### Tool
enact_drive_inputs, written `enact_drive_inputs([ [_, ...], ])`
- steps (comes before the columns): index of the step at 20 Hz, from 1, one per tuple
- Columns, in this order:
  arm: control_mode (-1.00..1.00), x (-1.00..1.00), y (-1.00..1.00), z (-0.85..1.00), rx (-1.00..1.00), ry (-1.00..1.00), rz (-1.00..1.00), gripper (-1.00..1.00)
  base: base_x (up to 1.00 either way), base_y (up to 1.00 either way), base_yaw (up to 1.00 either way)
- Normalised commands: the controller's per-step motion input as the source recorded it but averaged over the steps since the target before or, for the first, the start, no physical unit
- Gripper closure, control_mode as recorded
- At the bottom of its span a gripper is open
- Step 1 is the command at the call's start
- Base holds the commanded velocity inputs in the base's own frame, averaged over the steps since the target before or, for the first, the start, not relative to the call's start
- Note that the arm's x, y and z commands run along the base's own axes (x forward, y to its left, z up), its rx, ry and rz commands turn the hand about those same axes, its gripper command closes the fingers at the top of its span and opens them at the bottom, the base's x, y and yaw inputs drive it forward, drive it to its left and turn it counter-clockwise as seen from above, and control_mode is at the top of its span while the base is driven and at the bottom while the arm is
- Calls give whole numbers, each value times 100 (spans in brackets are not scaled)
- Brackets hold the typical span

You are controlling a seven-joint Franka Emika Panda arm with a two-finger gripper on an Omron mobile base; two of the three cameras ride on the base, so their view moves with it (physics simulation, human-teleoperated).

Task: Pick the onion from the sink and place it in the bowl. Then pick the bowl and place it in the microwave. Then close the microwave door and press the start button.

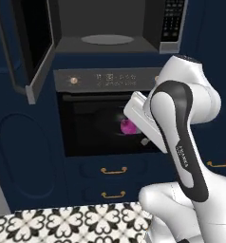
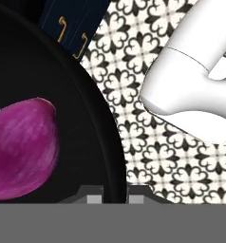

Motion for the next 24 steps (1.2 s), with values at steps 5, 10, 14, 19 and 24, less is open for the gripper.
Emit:
enact_drive_inputs([
  [5, 100, 0, 0, 0, 0, 0, 0, 100, 81, -9, 13],
  [10, 100, 0, 0, 0, 0, 0, 0, 100, 66, 0, 8],
  [14, 100, 0, 0, 0, 0, 0, 0, 100, 28, 8, 1],
  [19, 100, 0, 0, 0, 0, 0, 0, 100, 38, 39, 0],
  [24, 100, 0, 0, 0, 0, 0, 0, 100, 35, 21, 0],
])
